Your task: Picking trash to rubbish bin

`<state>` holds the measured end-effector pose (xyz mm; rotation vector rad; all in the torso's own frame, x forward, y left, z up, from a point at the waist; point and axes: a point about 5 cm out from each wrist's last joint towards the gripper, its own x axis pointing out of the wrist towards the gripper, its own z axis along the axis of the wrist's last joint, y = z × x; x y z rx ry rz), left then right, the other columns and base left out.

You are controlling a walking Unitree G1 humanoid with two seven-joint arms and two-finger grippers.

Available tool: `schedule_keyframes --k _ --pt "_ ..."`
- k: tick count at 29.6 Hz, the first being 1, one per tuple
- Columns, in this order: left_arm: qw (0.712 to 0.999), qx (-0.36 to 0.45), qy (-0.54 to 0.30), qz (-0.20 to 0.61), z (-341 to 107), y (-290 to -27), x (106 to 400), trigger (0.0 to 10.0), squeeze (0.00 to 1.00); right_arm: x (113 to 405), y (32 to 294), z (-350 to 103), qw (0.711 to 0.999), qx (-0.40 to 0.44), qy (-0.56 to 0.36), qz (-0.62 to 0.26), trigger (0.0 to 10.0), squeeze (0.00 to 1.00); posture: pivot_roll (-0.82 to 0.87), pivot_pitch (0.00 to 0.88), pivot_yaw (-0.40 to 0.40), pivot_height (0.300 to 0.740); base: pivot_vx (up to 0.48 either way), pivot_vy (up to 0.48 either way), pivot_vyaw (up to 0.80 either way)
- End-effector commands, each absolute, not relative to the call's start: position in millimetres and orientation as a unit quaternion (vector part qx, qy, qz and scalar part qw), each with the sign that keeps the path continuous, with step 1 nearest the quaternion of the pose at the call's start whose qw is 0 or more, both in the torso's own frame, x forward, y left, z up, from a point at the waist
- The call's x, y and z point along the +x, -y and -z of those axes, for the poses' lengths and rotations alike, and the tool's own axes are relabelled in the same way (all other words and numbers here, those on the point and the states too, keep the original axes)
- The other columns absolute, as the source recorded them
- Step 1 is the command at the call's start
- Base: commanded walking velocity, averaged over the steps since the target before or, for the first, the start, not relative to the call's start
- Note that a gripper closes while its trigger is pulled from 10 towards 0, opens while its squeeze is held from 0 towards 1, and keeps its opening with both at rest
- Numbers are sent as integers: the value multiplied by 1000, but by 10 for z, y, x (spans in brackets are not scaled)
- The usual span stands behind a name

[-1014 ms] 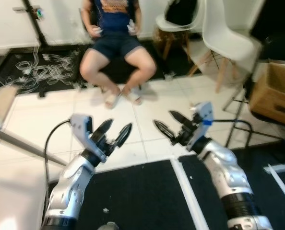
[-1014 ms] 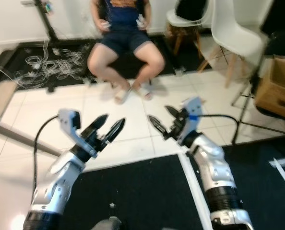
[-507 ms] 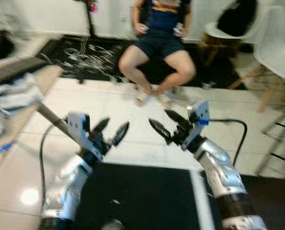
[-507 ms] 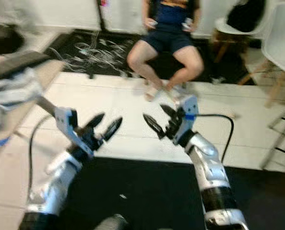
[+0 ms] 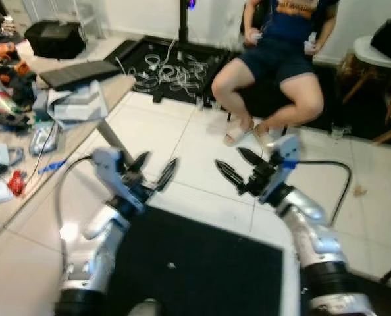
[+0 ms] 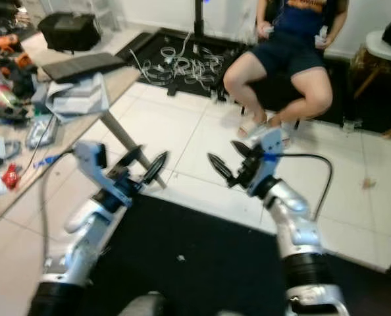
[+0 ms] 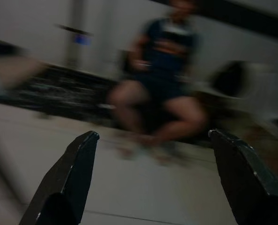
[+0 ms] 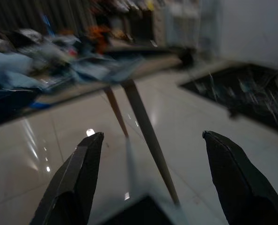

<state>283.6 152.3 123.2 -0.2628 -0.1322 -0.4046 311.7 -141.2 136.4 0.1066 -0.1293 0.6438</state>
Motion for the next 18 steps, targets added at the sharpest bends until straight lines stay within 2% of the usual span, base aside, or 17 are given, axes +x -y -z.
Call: schedule_keyframes --k 1,8,18 --pt "982 -103 68 146 -1183 -1592 2844 10000 0 3111 1549 -1312 962 41 64 -262 10000 0 14 0 -26 740 0 0 781" --pt "990 -77 67 96 -1166 -1640 2843 10000 0 3110 1690 -1332 980 24 87 -175 10000 0 12 0 -26 740 0 0 779" --pt "993 -63 66 68 -1086 -1642 2830 10000 0 3121 1734 -1275 985 13 82 -154 10000 0 9 0 -31 740 0 0 776"
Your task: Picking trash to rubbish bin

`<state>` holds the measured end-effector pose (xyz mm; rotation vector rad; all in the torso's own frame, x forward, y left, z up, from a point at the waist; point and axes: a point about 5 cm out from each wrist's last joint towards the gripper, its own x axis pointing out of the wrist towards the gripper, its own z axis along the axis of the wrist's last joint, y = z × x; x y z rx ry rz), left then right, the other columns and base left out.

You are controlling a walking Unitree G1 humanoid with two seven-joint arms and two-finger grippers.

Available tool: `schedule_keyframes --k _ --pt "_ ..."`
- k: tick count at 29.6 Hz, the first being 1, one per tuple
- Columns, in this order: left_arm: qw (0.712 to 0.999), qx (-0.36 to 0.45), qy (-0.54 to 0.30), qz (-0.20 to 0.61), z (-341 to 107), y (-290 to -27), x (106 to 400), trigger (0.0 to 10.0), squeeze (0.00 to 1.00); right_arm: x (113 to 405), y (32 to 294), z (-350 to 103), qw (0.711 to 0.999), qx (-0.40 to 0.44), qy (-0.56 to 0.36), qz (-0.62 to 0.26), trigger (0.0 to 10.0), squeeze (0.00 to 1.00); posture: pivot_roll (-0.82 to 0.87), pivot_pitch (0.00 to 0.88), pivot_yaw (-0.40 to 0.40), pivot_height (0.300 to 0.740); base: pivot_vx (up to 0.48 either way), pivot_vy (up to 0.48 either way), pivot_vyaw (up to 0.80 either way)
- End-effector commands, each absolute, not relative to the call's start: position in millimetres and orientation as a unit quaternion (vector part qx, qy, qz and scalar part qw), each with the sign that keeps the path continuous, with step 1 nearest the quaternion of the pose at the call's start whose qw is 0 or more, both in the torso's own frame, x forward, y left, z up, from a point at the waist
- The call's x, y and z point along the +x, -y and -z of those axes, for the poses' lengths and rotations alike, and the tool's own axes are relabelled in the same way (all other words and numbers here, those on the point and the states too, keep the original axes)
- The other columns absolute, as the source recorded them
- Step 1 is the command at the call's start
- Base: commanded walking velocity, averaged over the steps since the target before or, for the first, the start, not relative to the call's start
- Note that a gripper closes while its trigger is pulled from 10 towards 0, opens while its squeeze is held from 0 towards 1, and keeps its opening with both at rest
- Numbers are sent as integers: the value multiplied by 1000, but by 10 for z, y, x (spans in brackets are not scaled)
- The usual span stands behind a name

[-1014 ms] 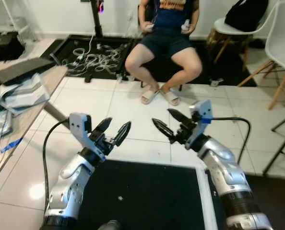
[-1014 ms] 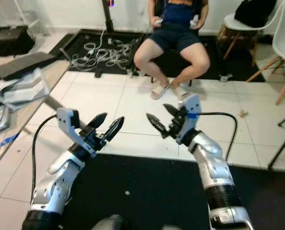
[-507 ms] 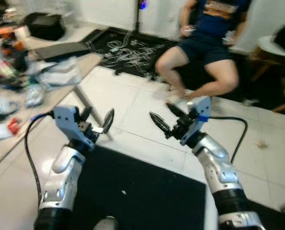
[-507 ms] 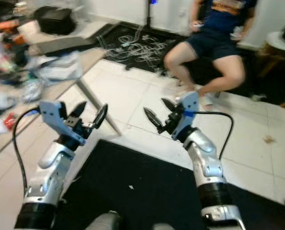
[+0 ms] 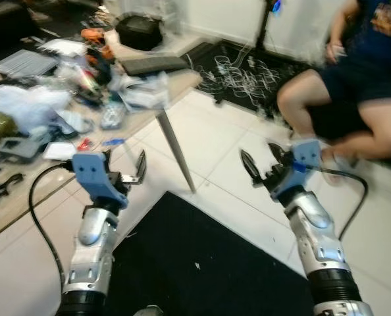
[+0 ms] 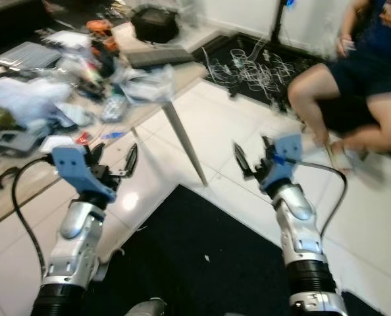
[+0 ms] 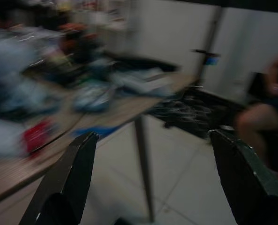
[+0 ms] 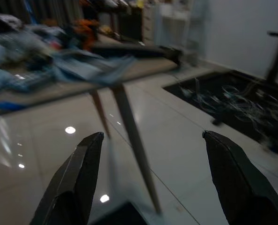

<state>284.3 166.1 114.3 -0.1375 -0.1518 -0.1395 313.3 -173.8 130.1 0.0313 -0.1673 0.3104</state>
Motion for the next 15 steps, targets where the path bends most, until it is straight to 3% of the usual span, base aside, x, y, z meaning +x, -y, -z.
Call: schedule_keyframes --k 1,15 --pt "993 -65 67 71 -1085 -1634 2833 10000 0 3124 1735 -1271 985 14 81 -154 10000 0 9 0 -31 740 0 0 775" --pt "989 -80 70 100 -1078 -1584 2858 10000 0 3138 1707 -1243 983 7 78 -165 10000 0 6 0 -32 740 0 0 775"
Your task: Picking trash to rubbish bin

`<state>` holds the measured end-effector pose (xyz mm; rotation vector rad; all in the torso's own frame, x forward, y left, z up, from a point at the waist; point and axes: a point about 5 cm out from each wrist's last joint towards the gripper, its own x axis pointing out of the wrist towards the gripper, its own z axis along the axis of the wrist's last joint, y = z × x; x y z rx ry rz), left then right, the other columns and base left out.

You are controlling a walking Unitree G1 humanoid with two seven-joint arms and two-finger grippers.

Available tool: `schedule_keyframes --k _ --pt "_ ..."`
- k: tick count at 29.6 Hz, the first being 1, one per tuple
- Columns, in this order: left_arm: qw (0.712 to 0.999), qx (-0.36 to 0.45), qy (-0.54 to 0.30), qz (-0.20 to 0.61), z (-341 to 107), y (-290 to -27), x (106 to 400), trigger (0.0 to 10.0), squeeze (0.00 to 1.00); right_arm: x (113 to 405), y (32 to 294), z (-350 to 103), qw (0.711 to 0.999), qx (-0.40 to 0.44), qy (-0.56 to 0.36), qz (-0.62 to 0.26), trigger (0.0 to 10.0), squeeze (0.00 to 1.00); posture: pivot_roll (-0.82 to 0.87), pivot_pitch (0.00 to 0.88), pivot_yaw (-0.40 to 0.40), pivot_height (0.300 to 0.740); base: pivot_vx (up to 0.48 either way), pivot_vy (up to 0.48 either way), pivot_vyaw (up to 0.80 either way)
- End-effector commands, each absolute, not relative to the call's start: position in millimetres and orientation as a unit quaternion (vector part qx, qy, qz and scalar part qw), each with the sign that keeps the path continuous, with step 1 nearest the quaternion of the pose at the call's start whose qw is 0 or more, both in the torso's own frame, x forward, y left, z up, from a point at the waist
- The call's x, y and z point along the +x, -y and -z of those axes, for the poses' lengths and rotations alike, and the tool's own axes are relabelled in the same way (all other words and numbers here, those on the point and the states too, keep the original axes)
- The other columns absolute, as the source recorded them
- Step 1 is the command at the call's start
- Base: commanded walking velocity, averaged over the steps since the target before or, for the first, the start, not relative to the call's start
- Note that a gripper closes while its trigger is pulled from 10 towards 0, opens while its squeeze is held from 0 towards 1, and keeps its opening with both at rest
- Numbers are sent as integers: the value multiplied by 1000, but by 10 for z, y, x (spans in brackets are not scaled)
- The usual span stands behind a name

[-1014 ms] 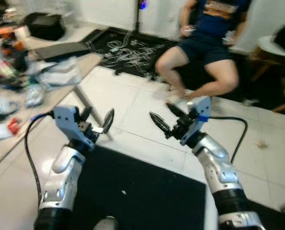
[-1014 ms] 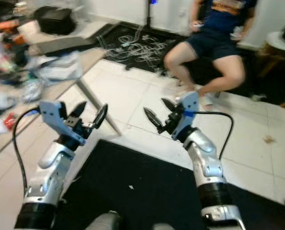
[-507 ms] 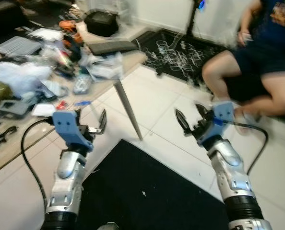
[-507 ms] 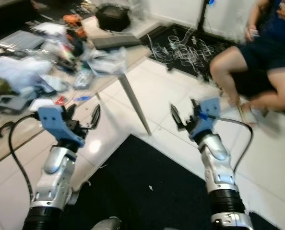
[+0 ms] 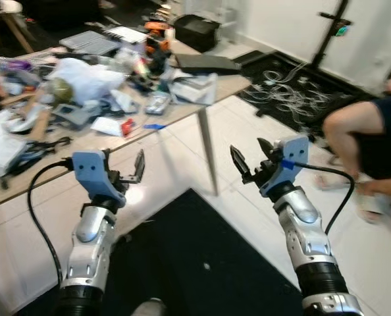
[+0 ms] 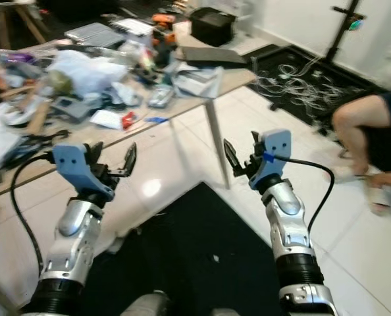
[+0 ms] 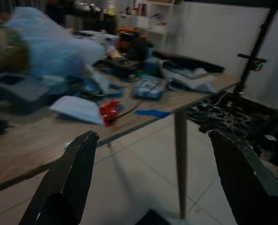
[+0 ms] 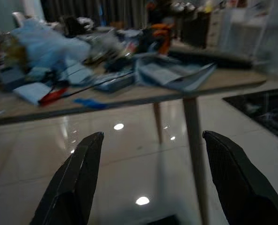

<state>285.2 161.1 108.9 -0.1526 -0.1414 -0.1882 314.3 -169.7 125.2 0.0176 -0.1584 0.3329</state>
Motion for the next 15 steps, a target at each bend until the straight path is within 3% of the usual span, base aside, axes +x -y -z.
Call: schedule_keyframes --k 1,15 --pt "989 -81 70 101 -1076 -1582 2857 10000 0 3138 1704 -1239 983 7 77 -166 10000 0 7 0 -32 740 0 0 775" --pt "986 -90 72 121 -1075 -1557 2861 10000 0 3142 1700 -1221 982 6 76 -172 10000 0 5 0 -32 740 0 0 775"
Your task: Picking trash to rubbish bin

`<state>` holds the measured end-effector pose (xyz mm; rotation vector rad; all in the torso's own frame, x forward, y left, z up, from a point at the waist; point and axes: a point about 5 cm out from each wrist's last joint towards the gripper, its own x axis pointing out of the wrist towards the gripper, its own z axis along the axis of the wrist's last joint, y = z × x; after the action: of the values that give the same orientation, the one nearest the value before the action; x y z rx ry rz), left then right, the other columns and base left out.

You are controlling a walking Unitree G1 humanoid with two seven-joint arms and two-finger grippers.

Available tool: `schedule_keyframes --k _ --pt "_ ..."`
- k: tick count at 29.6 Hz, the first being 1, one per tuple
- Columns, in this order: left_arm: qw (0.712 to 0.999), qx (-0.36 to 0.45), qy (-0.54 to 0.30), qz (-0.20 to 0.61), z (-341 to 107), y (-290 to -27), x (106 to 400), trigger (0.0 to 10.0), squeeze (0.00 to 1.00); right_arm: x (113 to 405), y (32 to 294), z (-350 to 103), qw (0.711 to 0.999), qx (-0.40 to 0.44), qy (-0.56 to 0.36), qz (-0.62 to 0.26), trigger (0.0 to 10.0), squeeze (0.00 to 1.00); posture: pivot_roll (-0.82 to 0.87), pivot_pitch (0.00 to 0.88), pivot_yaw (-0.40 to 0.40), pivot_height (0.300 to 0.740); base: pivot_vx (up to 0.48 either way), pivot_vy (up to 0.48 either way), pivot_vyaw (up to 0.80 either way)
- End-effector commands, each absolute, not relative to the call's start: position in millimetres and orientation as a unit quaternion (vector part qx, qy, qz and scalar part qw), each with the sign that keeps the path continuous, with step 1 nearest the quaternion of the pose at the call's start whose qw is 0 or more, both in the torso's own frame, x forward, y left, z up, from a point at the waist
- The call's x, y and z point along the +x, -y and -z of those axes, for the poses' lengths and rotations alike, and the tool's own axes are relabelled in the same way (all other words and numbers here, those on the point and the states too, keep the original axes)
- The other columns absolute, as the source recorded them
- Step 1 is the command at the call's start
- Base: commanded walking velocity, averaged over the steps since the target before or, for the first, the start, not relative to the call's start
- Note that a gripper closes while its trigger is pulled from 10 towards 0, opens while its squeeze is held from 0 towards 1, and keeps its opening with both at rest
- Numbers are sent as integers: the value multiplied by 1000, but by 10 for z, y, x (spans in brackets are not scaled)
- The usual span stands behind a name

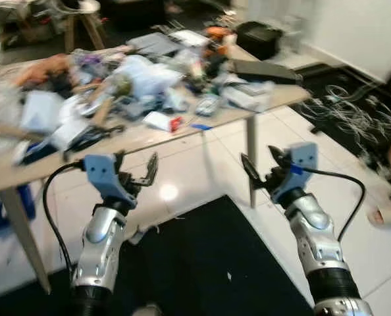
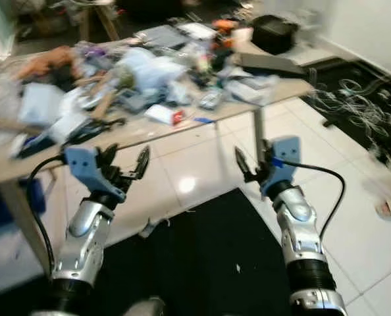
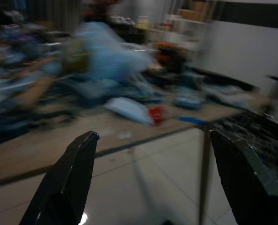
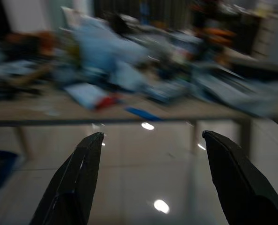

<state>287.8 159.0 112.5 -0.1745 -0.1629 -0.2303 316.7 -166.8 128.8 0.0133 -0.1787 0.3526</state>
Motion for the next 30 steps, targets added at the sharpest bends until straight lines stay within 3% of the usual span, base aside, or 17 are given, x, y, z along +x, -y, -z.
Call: schedule_keyframes --k 1,21,30 --pt "986 -90 72 121 -1075 -1557 2861 10000 0 3142 1700 -1221 982 6 76 -172 10000 0 5 0 -32 740 0 0 775" --pt "981 -101 76 145 -1098 -1534 2871 10000 0 3155 1700 -1229 982 9 77 -175 10000 0 5 0 -33 740 0 0 775" --pt "974 -111 81 182 -1120 -1490 2854 10000 0 3181 1712 -1221 984 16 65 -168 10000 0 0 0 -32 740 27 0 0"
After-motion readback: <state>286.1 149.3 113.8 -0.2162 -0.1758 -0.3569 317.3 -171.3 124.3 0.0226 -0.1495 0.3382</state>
